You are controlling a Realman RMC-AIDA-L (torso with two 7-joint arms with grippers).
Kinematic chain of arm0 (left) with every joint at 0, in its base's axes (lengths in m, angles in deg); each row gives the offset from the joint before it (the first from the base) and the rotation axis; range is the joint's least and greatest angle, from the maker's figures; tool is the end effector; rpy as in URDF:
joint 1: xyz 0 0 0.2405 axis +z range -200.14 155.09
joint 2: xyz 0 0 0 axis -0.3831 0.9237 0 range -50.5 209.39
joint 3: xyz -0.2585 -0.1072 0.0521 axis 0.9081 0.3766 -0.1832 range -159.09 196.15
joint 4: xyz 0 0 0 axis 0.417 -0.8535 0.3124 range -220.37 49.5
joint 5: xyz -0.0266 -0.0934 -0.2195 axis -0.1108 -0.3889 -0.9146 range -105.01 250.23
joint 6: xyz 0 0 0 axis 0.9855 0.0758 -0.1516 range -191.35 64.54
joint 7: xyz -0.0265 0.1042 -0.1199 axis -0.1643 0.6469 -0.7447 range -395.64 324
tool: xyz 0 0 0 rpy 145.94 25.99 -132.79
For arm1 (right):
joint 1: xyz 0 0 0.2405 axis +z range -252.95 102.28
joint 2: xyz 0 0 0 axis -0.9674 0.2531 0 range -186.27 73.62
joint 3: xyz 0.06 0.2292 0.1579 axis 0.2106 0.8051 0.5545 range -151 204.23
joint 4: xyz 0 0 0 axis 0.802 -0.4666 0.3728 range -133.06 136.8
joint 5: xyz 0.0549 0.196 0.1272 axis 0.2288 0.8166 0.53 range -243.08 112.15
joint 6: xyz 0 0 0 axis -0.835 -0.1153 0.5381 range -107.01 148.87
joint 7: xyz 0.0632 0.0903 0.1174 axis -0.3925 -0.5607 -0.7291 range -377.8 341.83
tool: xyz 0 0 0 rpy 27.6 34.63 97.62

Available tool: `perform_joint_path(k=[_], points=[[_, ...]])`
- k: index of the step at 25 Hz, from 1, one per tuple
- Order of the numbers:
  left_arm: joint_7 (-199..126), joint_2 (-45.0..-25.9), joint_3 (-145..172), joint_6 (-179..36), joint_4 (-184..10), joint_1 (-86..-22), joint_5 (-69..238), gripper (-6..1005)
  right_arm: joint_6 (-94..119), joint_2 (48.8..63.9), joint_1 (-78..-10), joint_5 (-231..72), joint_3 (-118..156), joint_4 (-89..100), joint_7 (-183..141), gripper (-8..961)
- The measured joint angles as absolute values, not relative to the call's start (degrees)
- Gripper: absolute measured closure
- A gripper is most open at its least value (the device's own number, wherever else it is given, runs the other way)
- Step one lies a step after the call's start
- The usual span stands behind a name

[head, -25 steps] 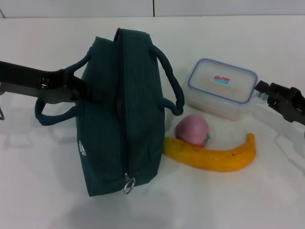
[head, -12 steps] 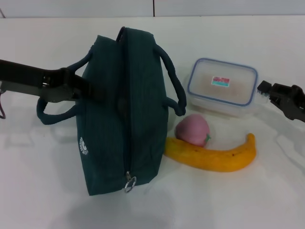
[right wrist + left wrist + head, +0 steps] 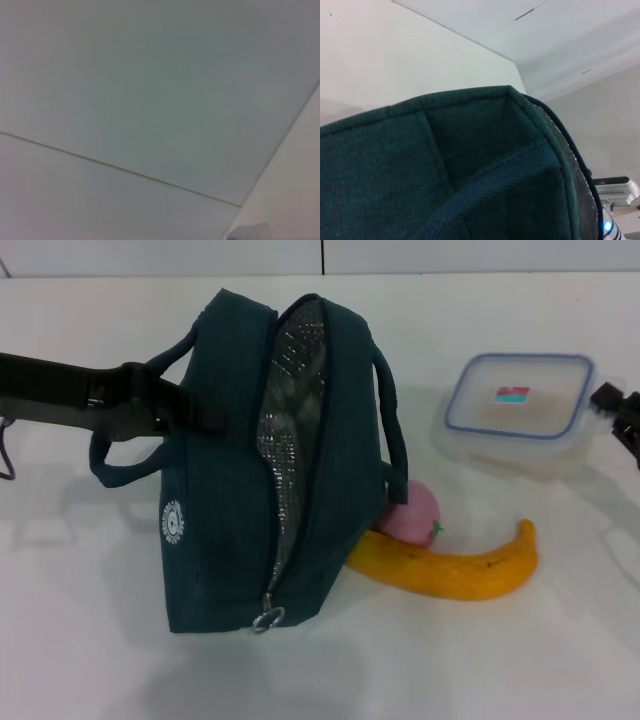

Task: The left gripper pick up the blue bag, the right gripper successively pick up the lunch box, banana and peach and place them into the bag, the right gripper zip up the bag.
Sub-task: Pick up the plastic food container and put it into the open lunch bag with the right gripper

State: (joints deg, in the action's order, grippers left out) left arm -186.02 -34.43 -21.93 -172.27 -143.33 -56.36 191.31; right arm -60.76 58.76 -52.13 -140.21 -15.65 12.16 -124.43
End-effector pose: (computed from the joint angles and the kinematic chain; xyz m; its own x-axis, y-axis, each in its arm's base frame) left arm -0.2407 0.3778 0.0642 0.2638 0.9357 0.2343 0.9112 -0.3214 0.2578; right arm 0.3634 0.3442 -0.0213 -0.2773 -0.5788 -0.7669 -0.8530 -0.2191 0.4738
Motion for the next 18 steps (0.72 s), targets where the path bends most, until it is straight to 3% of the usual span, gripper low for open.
perform_joint_path(k=[18], points=[[-185.70,-35.06,-22.07,-172.83,-143.09,-56.33,191.31,962,-74.70,58.60,-53.95,-134.72,-14.22,12.33,-123.84,856]])
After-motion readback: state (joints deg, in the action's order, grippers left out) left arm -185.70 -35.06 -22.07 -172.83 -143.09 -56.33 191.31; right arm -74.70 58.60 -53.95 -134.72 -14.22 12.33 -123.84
